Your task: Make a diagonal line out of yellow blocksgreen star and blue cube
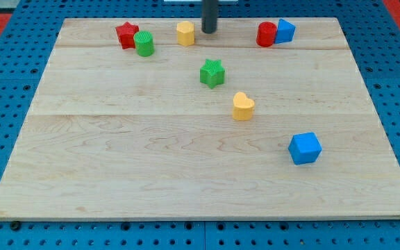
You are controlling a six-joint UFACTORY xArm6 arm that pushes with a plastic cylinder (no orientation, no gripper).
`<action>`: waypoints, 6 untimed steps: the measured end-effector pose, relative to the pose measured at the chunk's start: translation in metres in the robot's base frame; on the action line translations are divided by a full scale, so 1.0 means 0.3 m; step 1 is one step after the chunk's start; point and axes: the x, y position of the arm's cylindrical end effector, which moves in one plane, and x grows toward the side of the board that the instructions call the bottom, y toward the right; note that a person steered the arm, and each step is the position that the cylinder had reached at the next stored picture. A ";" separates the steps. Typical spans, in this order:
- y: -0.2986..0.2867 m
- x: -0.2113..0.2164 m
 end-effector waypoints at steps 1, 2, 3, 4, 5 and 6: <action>-0.131 -0.024; -0.152 0.026; -0.141 0.060; -0.109 0.033; -0.010 0.002; -0.039 0.064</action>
